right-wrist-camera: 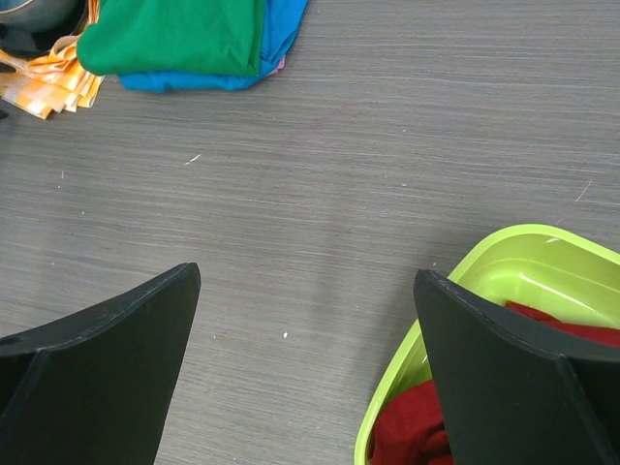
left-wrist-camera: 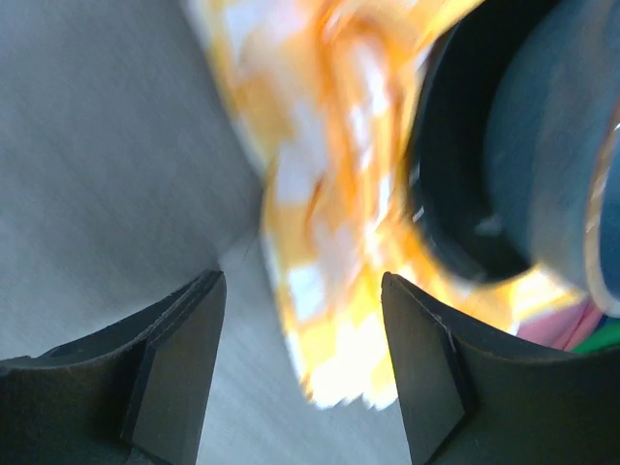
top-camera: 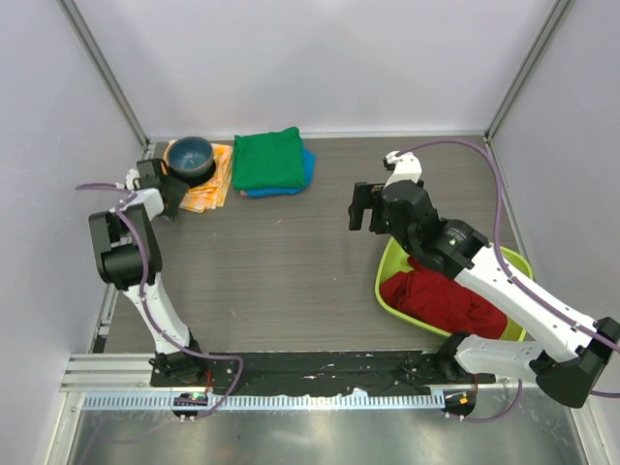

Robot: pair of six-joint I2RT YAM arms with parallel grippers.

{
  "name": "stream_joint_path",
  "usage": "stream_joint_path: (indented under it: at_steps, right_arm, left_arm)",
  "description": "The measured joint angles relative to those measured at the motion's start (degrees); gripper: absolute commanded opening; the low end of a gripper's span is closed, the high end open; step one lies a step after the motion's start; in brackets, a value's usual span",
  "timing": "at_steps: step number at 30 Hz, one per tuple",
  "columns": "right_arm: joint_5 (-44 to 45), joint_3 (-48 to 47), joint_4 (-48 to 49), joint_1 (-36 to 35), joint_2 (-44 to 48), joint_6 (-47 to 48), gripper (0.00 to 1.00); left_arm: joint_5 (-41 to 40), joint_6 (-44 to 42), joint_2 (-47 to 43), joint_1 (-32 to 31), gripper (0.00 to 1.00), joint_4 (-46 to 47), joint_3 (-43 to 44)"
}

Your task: Fold and stack the t-shirts

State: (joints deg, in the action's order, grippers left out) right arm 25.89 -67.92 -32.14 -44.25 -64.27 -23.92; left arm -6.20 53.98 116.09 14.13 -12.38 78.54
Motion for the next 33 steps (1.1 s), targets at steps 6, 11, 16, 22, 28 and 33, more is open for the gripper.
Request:
stream_joint_path:
  at_steps: [6,11,16,22,28,33]
  right_arm:
    - [4.63,0.07,-1.03,-0.33,-0.85,-0.04,0.99]
    - [14.05,-2.14,-8.04,-0.31,-4.07,-3.61,0.99]
    - [16.39,1.64,-14.47,0.11,-2.56,-12.81,0.99]
    - [15.26,14.32,-20.31,0.17,2.67,-26.12,0.98]
    - [12.72,20.94,-21.75,0.28,-1.18,-34.27,0.98]
    - [10.80,22.95,-20.50,1.07,-5.03,-38.32,0.98]
  left_arm:
    - [1.60,4.96,-14.62,-3.58,0.69,7.65,-20.81]
    - [2.80,6.60,-28.59,-11.21,0.69,9.84,-32.09]
    - [3.37,5.51,-43.12,-22.45,0.70,10.08,-36.09]
    - [6.08,3.13,-57.51,-32.70,0.70,7.34,-40.61]
    - [8.41,2.29,-62.18,-37.51,0.70,3.67,-43.98]
    - [10.47,1.68,-62.38,-39.21,0.70,2.12,-44.63]
